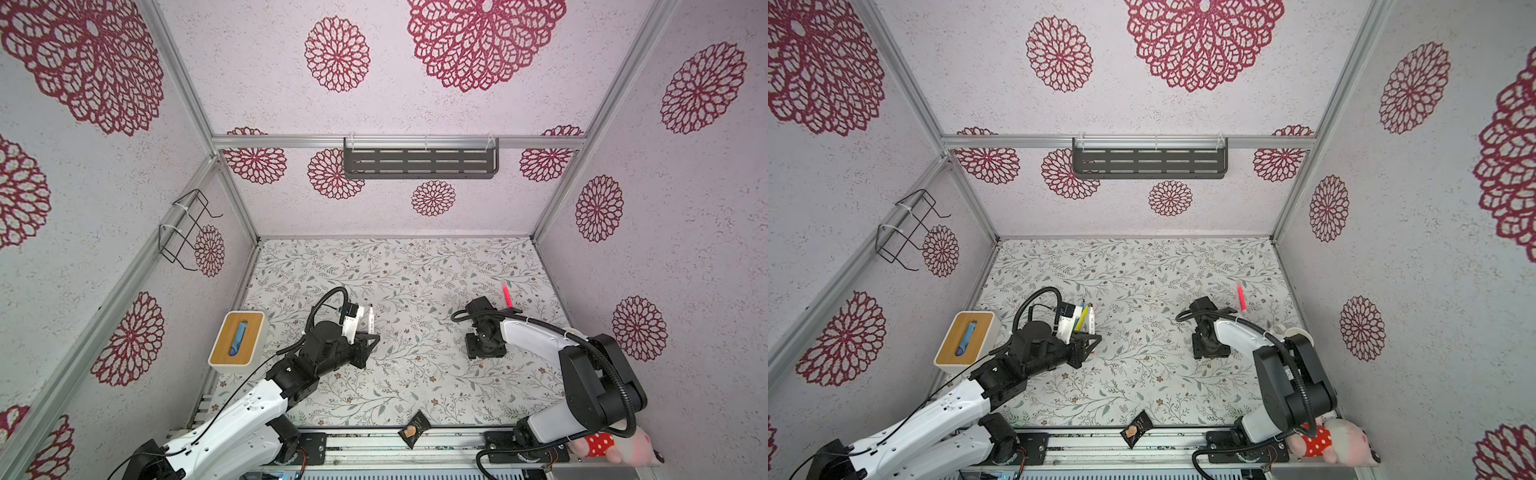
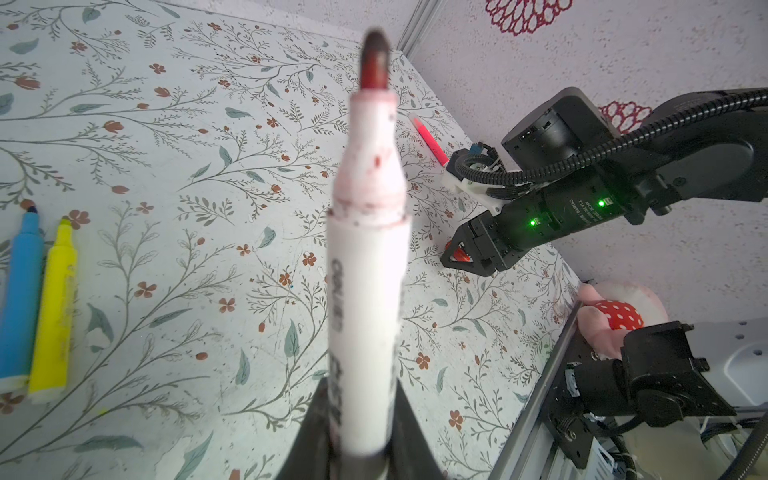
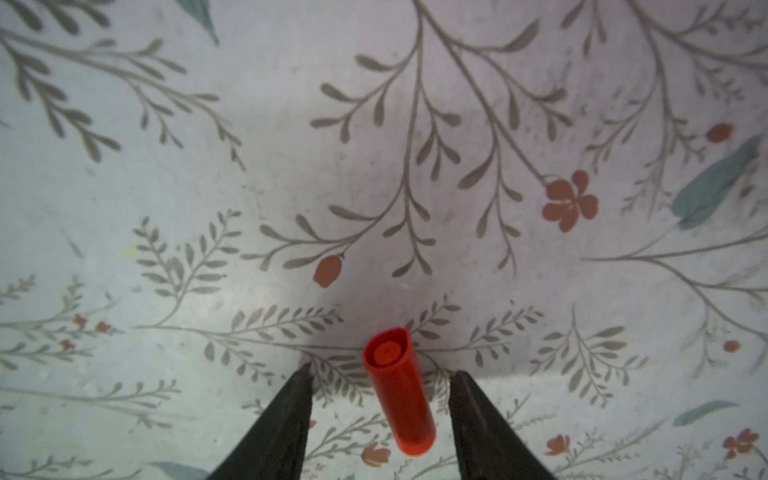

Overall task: Insert the pens into the pen caps
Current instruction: 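Lower the right gripper and grasp the red cap, then lift the red cap with the right gripper toward the white marker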

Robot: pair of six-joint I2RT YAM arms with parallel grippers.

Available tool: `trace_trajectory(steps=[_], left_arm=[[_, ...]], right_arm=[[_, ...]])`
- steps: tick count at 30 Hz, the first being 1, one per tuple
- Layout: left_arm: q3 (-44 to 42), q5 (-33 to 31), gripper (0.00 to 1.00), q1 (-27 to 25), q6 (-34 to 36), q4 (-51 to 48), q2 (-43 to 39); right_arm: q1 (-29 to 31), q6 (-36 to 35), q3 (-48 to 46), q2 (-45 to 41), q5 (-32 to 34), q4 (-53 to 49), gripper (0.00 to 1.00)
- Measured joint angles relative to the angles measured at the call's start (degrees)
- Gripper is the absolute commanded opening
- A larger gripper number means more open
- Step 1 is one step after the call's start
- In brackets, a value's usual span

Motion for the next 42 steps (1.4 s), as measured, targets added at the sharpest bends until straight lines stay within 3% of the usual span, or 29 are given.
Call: trace_trajectory(steps=[16,22,32,42], left_arm=[[-0.1,0.0,0.00,0.0,0.0,0.0,-0.8],[-0.1,0.5,0.00,0.0,-0.1,0.1,1.0],[-0.1,2.8,0.00,-2.5,-0.4,3.0,5.6],[0.2,4.0,0.00,-9.0,-0.9,10.9,10.7]], right_arm=[[0.0,0.9,-0.1,0.5,-2.3,2.3,0.10],[0.1,1.2,-1.5,-3.0,-5.3,3.3,0.09],[0.2,5.8,2.3,-22.2,-15.4,11.2,0.07],[0.3,14.5,-0.1,-28.7,-27.5,30.7,0.05]])
